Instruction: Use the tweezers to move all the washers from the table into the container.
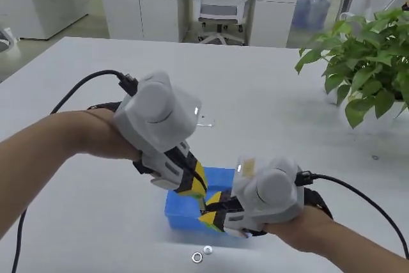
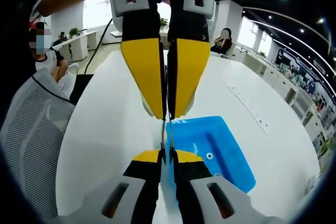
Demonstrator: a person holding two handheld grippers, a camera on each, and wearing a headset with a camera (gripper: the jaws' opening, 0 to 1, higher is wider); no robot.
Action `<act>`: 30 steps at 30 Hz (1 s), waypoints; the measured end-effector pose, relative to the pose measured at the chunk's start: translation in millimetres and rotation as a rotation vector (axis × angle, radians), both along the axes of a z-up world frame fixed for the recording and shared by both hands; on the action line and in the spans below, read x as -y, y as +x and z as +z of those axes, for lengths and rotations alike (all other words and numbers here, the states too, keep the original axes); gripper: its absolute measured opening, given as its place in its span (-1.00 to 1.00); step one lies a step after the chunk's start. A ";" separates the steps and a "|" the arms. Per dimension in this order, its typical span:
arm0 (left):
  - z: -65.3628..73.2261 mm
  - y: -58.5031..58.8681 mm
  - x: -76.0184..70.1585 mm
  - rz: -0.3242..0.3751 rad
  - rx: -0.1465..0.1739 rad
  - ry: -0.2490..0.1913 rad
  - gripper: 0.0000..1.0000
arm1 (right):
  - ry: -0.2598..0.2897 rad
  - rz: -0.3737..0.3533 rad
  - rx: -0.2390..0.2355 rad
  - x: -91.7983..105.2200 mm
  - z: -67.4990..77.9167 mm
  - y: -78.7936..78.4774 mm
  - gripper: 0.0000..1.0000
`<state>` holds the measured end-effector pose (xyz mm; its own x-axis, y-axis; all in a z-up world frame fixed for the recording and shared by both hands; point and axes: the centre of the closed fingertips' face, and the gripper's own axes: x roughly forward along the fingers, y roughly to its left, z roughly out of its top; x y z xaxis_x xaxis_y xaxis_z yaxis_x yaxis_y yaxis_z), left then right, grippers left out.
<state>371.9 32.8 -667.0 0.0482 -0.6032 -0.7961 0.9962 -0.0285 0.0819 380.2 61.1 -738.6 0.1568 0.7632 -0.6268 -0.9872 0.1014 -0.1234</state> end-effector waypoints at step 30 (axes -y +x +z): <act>-39.3 -30.4 -7.4 -0.002 -0.073 0.042 -0.88 | -0.005 0.023 -0.068 -7.2 -38.3 -34.1 -0.77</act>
<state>341.5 40.2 -706.3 -0.0119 -0.5691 -0.8222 0.9995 -0.0322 0.0078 346.2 68.3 -776.9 0.0958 0.7627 -0.6396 -0.9954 0.0777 -0.0563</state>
